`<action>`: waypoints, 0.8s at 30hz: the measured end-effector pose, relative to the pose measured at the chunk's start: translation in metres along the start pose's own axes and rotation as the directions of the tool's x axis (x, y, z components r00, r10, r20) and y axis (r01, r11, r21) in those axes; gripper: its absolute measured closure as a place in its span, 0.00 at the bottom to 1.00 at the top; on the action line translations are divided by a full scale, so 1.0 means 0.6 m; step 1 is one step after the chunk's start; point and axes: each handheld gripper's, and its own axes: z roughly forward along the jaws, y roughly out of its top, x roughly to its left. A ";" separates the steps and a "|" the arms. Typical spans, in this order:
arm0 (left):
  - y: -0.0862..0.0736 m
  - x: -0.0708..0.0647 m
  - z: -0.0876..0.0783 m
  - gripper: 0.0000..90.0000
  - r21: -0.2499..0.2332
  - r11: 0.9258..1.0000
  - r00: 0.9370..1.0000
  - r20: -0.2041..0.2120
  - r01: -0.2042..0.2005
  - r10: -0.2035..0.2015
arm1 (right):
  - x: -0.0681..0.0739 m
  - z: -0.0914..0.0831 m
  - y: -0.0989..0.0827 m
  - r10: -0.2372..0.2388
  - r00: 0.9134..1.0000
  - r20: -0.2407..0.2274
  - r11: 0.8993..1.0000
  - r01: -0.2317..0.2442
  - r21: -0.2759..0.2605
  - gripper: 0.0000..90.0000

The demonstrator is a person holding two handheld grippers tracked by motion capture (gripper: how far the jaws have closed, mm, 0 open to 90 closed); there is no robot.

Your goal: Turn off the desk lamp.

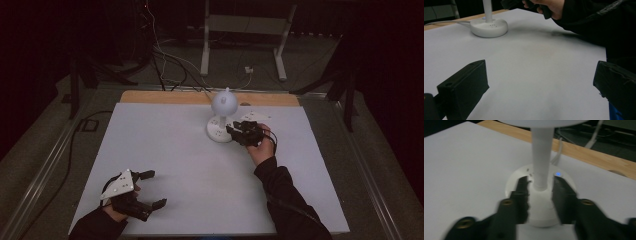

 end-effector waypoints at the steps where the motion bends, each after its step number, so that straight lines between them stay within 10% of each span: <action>1: 0.000 0.000 0.000 0.00 0.001 1.000 1.000 0.000 0.000 0.000 | 0.000 0.000 0.000 0.000 1.000 0.000 1.000 0.000 0.000 0.56; 4: -0.001 0.000 0.001 0.00 0.004 1.000 1.000 -0.001 0.000 0.000 | 0.002 -0.014 0.002 -0.019 1.000 0.008 0.999 0.018 0.031 0.27; 11: 0.000 0.000 0.001 0.00 0.001 1.000 1.000 0.001 0.001 -0.001 | 0.004 -0.060 -0.012 0.010 0.995 -0.099 1.000 -0.009 0.012 0.03; 24: -0.001 0.000 0.001 0.00 0.002 1.000 1.000 -0.002 0.003 -0.003 | 0.009 -0.127 -0.059 -0.040 0.985 -0.169 0.999 0.034 -0.039 0.00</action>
